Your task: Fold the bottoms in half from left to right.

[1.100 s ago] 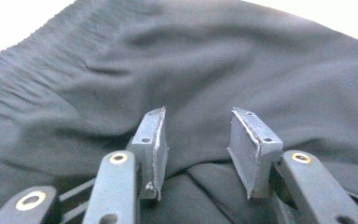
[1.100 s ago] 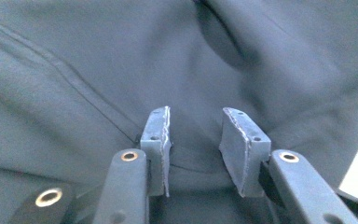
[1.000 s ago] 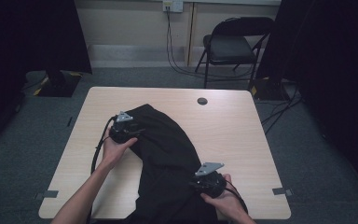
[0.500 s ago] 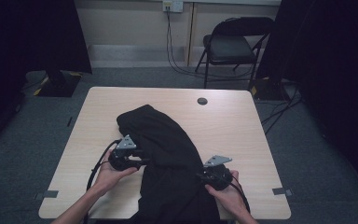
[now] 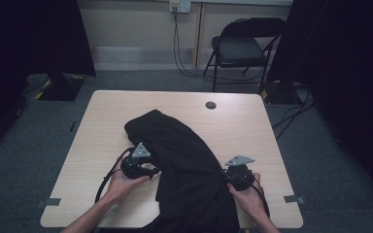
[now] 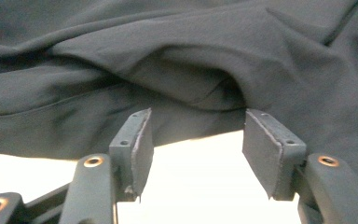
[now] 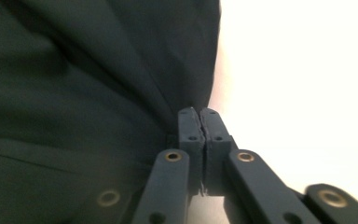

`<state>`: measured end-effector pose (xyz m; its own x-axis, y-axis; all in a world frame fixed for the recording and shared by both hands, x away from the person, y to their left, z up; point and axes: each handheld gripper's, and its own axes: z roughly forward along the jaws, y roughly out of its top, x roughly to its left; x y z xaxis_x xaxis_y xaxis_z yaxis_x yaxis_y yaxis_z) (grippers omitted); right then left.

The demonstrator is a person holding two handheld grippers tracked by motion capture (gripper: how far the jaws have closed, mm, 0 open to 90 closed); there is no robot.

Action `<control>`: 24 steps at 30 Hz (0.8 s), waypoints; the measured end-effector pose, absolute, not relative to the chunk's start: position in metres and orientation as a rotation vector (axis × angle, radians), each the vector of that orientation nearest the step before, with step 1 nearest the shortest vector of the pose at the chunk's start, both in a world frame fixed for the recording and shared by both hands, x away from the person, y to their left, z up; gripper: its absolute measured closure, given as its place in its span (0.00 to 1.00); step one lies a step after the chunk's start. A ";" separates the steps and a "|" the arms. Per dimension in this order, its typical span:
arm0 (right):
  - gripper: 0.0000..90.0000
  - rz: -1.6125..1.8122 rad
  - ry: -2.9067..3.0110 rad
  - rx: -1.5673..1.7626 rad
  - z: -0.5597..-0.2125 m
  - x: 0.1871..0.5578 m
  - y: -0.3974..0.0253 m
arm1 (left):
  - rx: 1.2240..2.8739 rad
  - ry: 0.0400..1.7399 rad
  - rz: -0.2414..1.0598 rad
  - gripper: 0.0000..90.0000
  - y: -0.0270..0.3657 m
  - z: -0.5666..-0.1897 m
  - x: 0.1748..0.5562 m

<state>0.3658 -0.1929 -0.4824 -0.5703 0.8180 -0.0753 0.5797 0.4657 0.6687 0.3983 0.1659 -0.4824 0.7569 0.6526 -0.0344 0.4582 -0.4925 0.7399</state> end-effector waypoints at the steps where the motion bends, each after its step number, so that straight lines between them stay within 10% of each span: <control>1: 0.85 0.855 2.313 1.174 -0.480 0.365 -0.193 | 2.161 0.824 0.322 0.50 0.165 -0.479 0.396; 10: 0.79 1.030 2.451 0.979 -0.477 0.344 -0.170 | 2.127 0.675 0.211 0.66 0.139 -0.474 0.380; 24: 0.73 1.013 2.548 0.886 -0.491 0.345 -0.115 | 2.283 0.755 0.280 0.64 0.155 -0.491 0.384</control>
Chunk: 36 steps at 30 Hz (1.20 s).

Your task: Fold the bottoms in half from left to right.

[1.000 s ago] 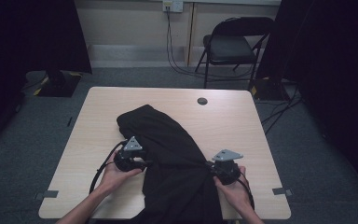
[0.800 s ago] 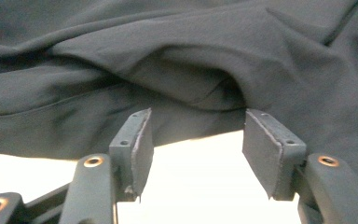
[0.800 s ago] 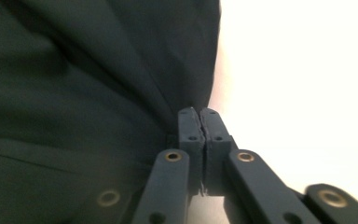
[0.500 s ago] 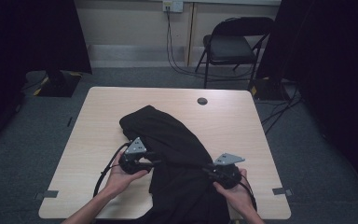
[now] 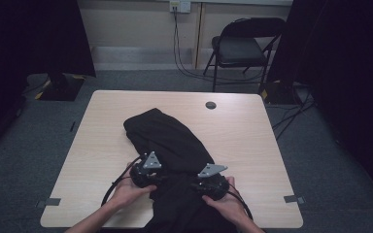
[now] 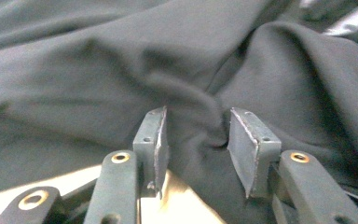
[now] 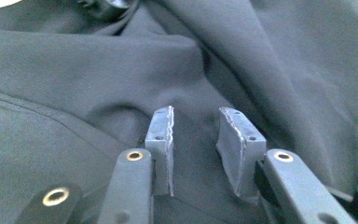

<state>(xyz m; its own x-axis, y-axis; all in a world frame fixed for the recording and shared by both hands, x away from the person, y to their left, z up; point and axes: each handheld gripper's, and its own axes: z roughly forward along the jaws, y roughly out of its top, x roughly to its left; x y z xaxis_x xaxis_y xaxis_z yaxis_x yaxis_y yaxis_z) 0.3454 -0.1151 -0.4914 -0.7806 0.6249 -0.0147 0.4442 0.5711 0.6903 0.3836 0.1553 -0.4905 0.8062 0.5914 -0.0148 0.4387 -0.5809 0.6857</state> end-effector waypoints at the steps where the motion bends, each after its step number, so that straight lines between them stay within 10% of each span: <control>1: 0.73 1.022 2.555 0.876 -0.492 0.345 -0.108 | 2.282 0.780 0.275 0.63 0.165 -0.490 0.386; 11: 0.59 1.040 2.557 0.811 -0.493 0.353 -0.049 | 2.282 0.942 0.312 0.61 0.227 -0.486 0.363; 23: 0.64 1.125 2.468 0.963 -0.466 0.308 -0.129 | 2.164 0.943 0.312 0.47 0.227 -0.467 0.364; 36: 0.61 0.941 2.560 0.807 -0.488 0.301 -0.095 | 2.241 0.905 0.348 0.53 0.208 -0.491 0.385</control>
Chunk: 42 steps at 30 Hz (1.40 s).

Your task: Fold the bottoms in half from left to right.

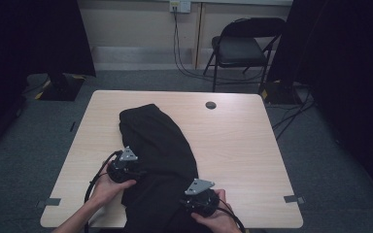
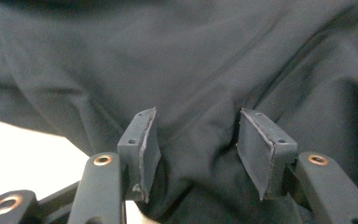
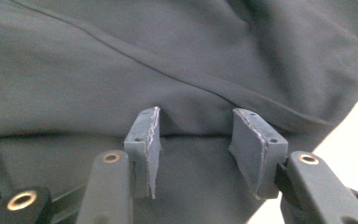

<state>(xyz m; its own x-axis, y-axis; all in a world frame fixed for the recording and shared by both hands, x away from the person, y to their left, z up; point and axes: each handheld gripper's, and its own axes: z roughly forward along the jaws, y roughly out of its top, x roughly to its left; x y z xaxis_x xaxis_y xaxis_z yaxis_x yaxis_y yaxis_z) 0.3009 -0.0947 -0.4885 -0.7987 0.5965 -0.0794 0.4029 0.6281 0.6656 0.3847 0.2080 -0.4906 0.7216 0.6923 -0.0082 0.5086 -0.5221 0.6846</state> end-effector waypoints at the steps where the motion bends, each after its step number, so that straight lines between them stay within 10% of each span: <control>1: 0.62 0.942 2.556 0.824 -0.489 0.301 -0.100 | 2.246 0.902 0.352 0.53 0.208 -0.490 0.385; 6: 0.86 0.852 2.520 0.889 -0.484 0.301 -0.125 | 2.242 0.908 0.352 0.53 0.208 -0.491 0.384; 11: 0.89 0.813 2.448 0.989 -0.476 0.304 -0.151 | 2.244 0.915 0.348 0.53 0.208 -0.490 0.385; 18: 0.81 0.898 2.374 1.070 -0.471 0.311 -0.173 | 2.242 0.913 0.350 0.52 0.208 -0.490 0.385; 33: 0.63 0.993 2.511 0.804 -0.491 0.380 -0.086 | 2.237 0.888 0.340 0.43 0.207 -0.492 0.383; 42: 0.64 0.995 2.568 0.806 -0.491 0.349 -0.119 | 2.245 0.856 0.329 0.38 0.195 -0.493 0.371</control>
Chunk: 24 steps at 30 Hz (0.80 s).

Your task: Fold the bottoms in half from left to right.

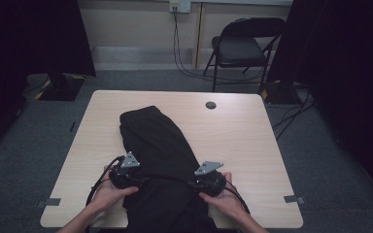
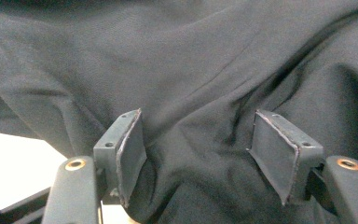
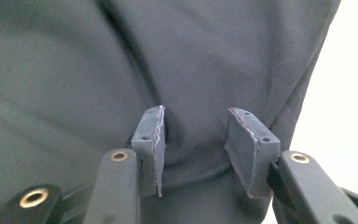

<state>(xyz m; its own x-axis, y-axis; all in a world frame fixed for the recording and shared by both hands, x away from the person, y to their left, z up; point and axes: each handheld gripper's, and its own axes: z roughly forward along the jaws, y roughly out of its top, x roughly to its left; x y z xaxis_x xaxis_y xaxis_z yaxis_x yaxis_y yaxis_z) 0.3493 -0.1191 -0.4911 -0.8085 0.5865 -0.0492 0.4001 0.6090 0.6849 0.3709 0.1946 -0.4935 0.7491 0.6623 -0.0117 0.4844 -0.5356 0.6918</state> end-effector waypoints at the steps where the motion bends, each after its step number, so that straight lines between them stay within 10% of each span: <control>1: 0.64 0.985 2.580 0.807 -0.490 0.343 -0.122 | 2.247 0.848 0.329 0.37 0.194 -0.494 0.372; 14: 0.55 0.943 2.681 0.796 -0.484 0.293 -0.138 | 2.247 0.814 0.317 0.36 0.184 -0.495 0.377; 24: 0.54 1.125 2.450 0.815 -0.464 0.360 -0.114 | 2.239 0.818 0.319 0.35 0.182 -0.495 0.377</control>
